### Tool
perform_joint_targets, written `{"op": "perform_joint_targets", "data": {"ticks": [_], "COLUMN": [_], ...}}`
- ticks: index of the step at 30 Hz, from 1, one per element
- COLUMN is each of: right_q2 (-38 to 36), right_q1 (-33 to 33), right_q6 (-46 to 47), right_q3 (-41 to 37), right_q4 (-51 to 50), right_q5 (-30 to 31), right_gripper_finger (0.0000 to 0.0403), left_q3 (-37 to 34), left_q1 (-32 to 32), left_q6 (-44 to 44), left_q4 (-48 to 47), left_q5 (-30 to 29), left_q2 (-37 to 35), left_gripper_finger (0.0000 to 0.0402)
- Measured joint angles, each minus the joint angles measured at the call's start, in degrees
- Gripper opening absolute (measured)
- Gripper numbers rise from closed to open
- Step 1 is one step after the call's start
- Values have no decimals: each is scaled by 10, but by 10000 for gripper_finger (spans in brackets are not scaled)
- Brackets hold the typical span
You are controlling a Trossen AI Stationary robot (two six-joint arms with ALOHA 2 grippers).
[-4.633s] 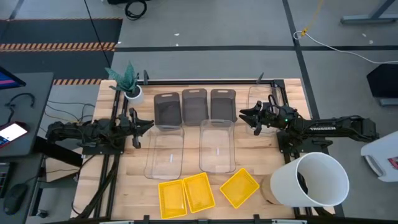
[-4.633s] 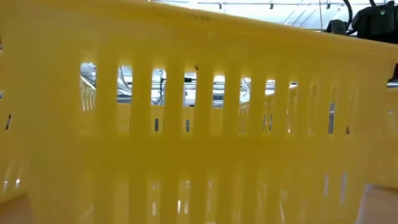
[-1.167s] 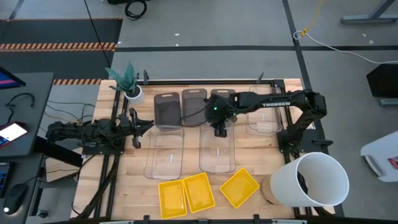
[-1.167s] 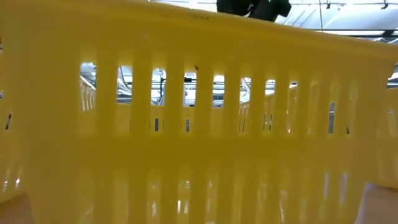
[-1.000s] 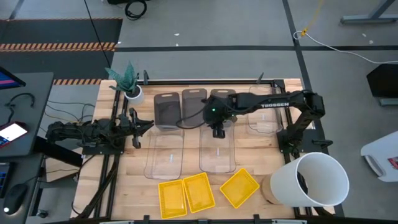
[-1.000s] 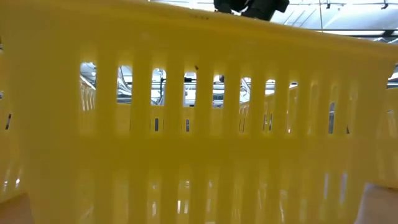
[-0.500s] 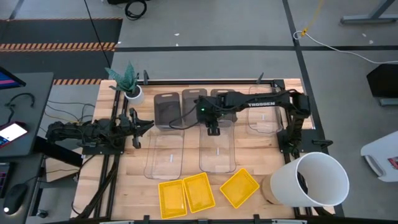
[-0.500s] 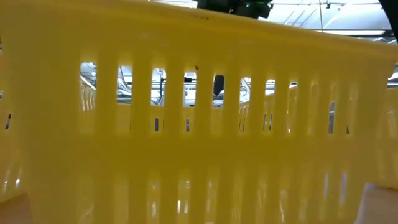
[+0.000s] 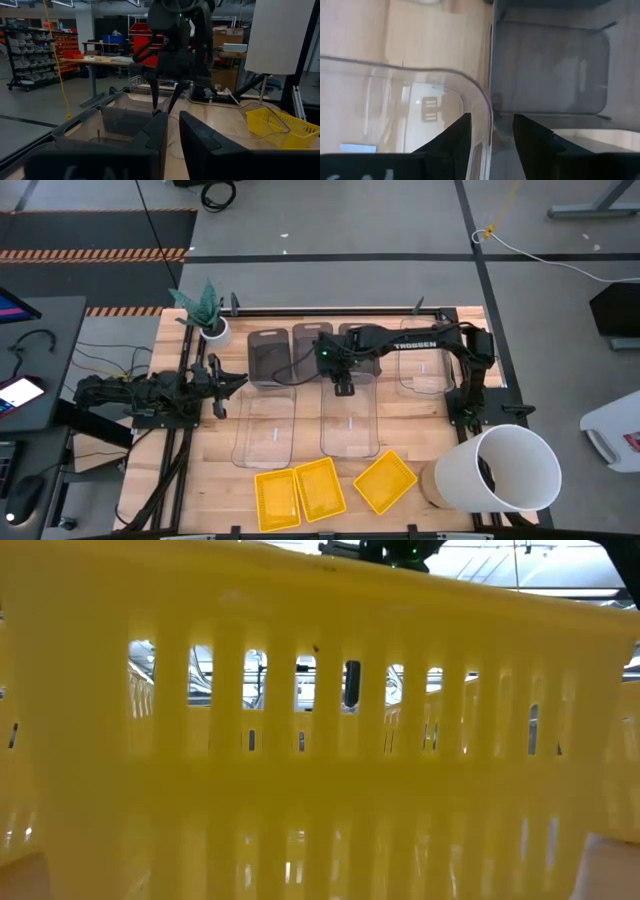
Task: Stack baskets by color
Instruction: Stack the middle transparent bin on top of the right transparent bin
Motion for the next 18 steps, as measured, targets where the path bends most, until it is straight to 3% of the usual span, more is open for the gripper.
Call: {"op": "perform_joint_targets", "data": {"ticks": [10,18], "right_q2": [0,0], "right_q1": [1,1], "right_q6": [4,-8], "right_q3": [-34,-47], "right_q4": [24,30], "right_q5": [0,-2], "right_gripper_finger": [127,17], "left_q3": [0,0], "left_q1": [0,0], "left_q6": [0,0], "left_q4": [0,0], "left_q5": [0,0], "left_q2": [0,0], "left_gripper_finger": [59,52]}}
